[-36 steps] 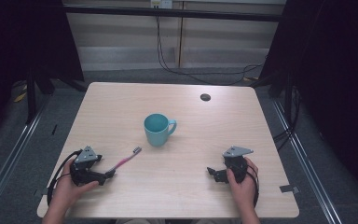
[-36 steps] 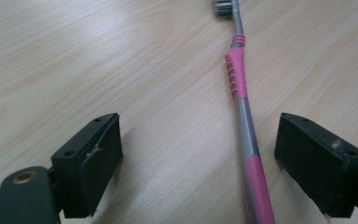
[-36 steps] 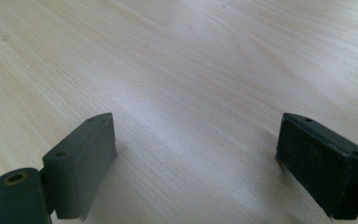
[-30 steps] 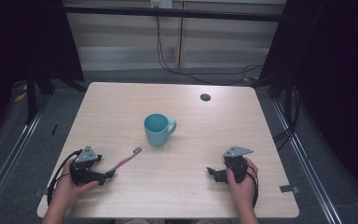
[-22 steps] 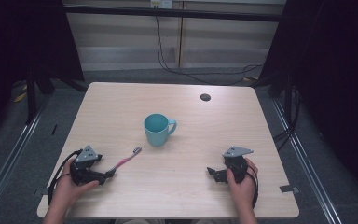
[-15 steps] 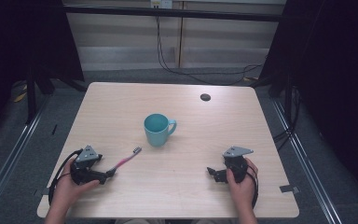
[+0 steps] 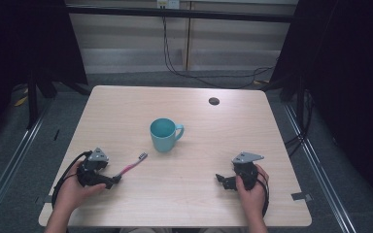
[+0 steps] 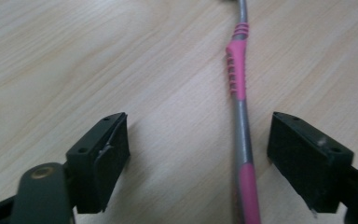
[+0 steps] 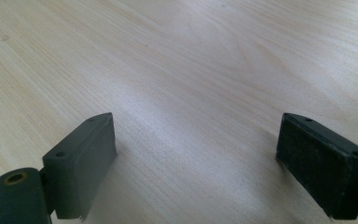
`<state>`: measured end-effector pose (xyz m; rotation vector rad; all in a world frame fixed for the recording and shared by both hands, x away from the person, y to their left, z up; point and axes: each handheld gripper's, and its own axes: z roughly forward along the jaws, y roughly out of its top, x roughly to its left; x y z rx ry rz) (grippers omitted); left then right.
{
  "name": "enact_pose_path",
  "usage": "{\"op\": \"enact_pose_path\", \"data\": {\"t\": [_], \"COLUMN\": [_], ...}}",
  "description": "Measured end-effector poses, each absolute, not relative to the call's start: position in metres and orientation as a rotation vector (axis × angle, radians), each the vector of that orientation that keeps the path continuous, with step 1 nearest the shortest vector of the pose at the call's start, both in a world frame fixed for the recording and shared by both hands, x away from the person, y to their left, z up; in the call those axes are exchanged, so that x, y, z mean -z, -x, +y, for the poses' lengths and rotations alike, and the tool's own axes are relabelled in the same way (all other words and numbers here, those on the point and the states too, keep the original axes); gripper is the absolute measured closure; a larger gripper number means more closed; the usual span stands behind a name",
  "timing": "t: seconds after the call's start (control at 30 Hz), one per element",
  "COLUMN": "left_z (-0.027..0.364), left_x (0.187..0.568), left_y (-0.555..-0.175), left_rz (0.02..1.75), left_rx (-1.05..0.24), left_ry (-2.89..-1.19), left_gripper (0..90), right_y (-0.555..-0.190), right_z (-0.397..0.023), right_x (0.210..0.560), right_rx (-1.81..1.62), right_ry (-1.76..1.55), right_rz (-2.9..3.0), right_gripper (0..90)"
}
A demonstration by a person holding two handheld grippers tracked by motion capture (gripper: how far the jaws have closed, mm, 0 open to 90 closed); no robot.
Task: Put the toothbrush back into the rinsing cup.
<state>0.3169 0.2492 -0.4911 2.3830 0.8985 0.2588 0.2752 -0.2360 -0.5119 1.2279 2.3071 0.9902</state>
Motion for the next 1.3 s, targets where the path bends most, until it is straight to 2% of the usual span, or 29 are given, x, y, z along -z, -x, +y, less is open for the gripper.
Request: {"op": "enact_pose_path", "data": {"t": [0.6, 1.07, 1.3], "left_z": [0.219, 0.202, 0.196], "left_x": [0.472, 0.468, 0.468], "left_y": [-0.339, -0.352, -0.356], "left_rz": [0.872, 0.887, 0.875], "left_rx": [-0.191, -0.152, -0.144], "left_ry": [-2.543, -2.58, -2.605], "left_gripper": [25.3, 27.4, 31.5], "right_y": [-0.275, -0.275, -0.275], "right_z": [-0.236, -0.236, -0.236], "right_x": [0.512, 0.512, 0.512], "right_rx": [-0.991, -0.99, -0.99], "right_ry": [-1.228, -1.226, -1.228], "right_rz": [2.307, 2.307, 2.307], "right_gripper": [11.2, 11.2, 11.2]}}
